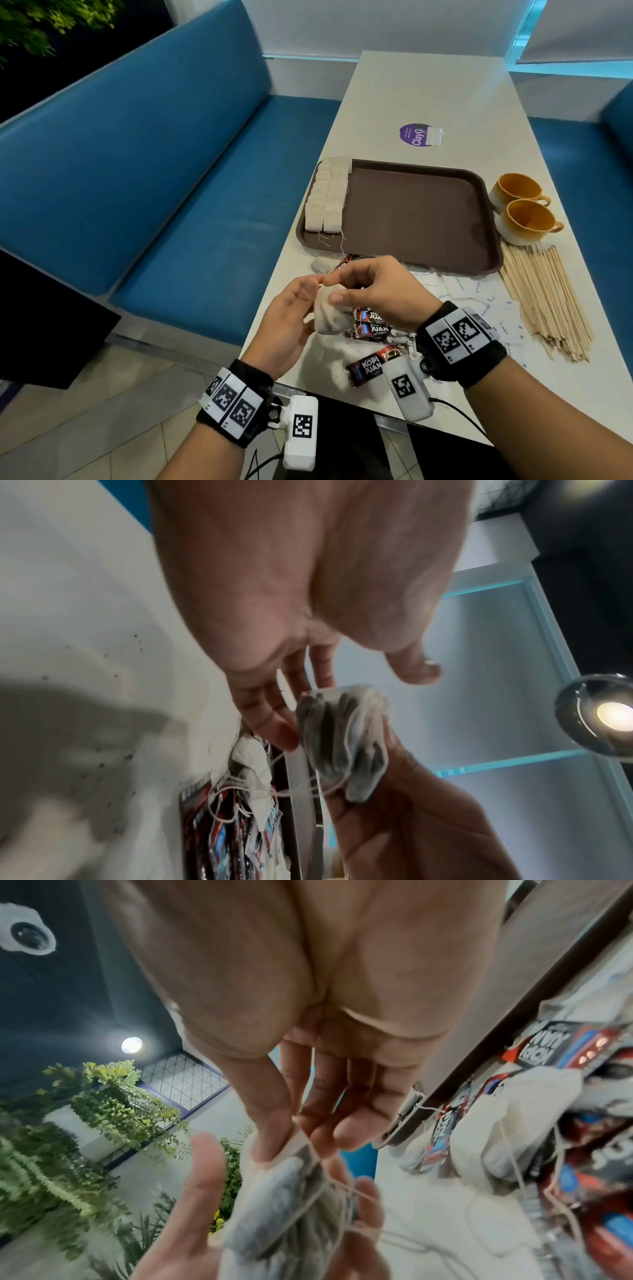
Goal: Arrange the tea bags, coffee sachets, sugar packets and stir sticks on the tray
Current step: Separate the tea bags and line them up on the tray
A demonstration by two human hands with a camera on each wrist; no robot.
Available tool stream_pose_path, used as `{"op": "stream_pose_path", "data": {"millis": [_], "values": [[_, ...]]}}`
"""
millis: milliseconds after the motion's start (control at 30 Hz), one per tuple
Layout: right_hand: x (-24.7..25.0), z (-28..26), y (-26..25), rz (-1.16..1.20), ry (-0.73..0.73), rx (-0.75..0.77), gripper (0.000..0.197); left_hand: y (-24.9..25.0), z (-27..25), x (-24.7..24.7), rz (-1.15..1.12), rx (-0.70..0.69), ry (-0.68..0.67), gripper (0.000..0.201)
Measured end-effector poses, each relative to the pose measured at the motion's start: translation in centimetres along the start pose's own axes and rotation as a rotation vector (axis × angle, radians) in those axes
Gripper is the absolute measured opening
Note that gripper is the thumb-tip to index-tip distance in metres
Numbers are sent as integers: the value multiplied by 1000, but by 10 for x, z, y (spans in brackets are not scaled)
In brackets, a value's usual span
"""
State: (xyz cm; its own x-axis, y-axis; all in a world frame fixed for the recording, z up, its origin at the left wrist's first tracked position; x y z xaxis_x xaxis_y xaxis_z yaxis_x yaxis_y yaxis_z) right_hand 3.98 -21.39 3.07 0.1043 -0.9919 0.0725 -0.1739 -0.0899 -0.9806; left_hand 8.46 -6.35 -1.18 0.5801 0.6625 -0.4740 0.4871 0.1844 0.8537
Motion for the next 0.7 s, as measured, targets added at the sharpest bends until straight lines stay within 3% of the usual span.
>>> {"op": "stream_pose_path", "data": {"millis": [100, 200, 333, 433, 533, 700], "values": [[0, -1, -5, -12, 40, 31, 18, -3, 2, -9, 94, 50, -111, 46], [3, -3, -3, -5, 95, 15, 21, -6, 1, -14, 100, 94, -154, 25], [11, -6, 0, -13, 121, 1, 26, -8, 0, -16, 65, 164, -100, 18], [44, -11, 1, -148, 306, -11, 14, -11, -1, -7, 32, 172, -12, 21], [88, -20, 8, -418, 475, -150, 1, -8, -3, 8, -6, 148, 88, 22], [109, -22, 28, -594, 433, -328, 3, 2, -6, 29, -33, 64, 194, 25]]}}
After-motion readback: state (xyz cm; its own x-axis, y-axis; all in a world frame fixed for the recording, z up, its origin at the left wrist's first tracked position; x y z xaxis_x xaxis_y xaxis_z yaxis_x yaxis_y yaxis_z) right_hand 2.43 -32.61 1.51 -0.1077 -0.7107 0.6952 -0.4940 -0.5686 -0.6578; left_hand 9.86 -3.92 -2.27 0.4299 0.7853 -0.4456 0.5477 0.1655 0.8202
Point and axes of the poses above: each hand's wrist, its own z-axis towards the middle knuckle, its own x-axis out of the back of the hand, y = z × x, the point moved 5 cm from there along z, towards the middle knuckle, and after that the axes turned 9 degrees about -y, right-handed, at the moved point
